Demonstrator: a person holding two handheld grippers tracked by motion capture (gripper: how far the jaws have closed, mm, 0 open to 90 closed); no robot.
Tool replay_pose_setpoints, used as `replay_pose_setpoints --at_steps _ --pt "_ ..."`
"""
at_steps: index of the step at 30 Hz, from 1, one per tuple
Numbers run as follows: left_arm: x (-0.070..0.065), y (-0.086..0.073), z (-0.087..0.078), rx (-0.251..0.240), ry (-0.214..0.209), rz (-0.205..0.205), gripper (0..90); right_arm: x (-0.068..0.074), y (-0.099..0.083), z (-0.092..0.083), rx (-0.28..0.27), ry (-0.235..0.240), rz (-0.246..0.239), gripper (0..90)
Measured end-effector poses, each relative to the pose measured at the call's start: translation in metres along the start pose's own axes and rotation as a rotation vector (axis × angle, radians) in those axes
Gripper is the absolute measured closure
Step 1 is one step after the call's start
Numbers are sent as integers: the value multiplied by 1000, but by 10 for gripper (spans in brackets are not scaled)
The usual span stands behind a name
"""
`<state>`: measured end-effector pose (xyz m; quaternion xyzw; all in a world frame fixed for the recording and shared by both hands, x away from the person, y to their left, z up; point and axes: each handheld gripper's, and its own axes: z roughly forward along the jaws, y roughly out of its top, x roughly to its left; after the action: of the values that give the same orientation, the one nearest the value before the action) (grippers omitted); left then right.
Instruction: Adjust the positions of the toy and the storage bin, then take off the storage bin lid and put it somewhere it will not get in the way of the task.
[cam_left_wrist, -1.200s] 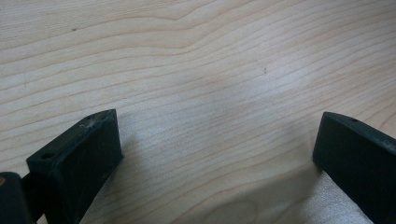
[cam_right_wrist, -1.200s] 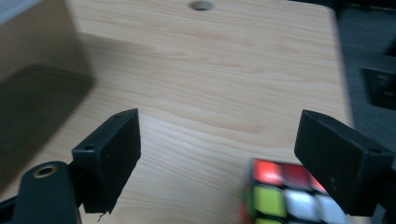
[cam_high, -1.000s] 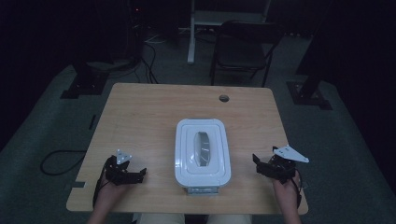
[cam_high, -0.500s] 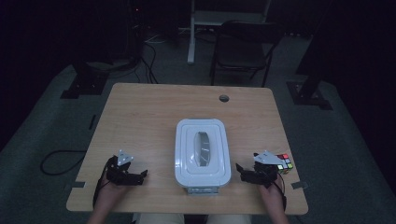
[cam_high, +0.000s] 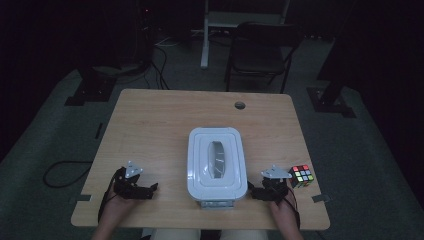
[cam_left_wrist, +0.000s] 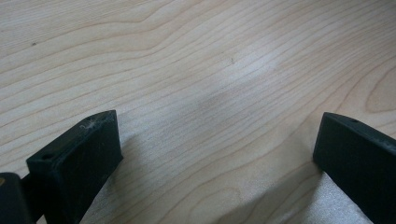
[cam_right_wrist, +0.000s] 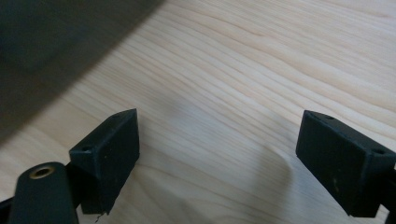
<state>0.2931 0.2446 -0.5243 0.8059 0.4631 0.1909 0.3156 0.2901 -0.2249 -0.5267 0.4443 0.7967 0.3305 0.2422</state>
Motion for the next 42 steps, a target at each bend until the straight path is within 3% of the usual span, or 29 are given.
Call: replay_pose_setpoints --at_steps 1,4,5,26,31,34,40,42 --pt "0 0 0 0 0 0 17 -1 0 0 3 11 5 136" --pt "0 0 0 -1 1 -1 17 -7 -1 1 32 52 88 132" --pt "0 0 0 0 1 -1 17 -8 -1 1 32 45 91 131" --pt "2 -1 -1 4 -12 14 19 -8 -2 1 30 44 90 131" --pt "2 0 -3 26 -2 -1 19 -8 -2 1 30 44 90 131" --pt "3 1 -6 46 -2 -14 19 -8 -2 1 30 44 90 131" --pt "1 9 -16 26 -13 -36 28 -8 -2 1 31 44 90 131" --pt "-1 14 -21 17 -22 -24 28 -8 -2 1 30 44 90 131"
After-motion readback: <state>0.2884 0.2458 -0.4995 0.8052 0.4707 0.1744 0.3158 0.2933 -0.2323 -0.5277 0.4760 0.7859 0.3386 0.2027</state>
